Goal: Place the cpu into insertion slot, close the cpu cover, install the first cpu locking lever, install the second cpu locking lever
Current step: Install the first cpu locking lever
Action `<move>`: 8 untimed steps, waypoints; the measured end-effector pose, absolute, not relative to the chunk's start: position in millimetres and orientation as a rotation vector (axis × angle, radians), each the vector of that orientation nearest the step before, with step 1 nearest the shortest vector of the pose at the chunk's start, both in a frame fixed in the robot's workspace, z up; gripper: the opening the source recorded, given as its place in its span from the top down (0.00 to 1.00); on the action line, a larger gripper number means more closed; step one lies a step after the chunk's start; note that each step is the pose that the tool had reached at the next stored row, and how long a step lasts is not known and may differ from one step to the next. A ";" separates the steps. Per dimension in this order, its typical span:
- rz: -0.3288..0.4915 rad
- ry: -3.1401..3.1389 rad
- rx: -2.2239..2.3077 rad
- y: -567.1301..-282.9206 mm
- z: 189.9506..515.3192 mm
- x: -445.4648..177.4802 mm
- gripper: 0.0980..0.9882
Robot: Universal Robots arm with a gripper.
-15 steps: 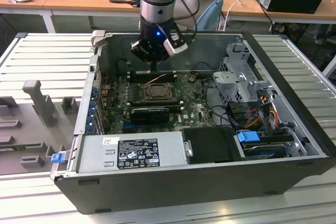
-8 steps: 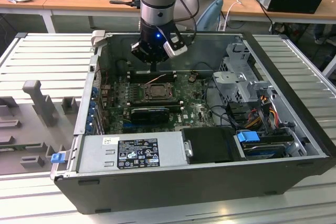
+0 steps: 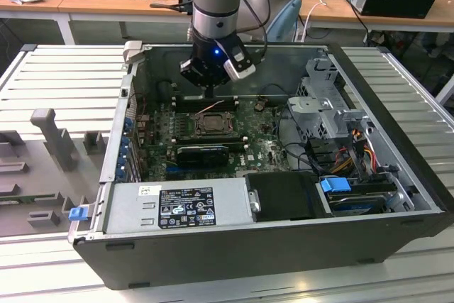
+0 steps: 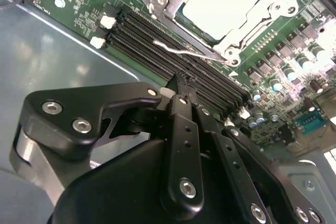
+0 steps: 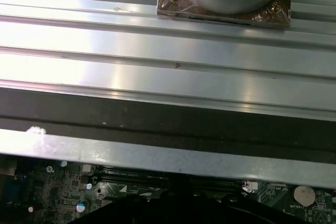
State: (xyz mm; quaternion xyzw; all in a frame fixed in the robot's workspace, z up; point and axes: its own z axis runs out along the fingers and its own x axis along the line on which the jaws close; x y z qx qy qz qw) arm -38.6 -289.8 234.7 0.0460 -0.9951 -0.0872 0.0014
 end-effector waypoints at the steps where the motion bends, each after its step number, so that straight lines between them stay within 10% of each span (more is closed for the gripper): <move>1: -0.269 -3.126 0.145 -289.8 234.2 -38.3 0.99; 8: -0.226 -3.133 0.146 -289.9 229.8 -37.0 0.99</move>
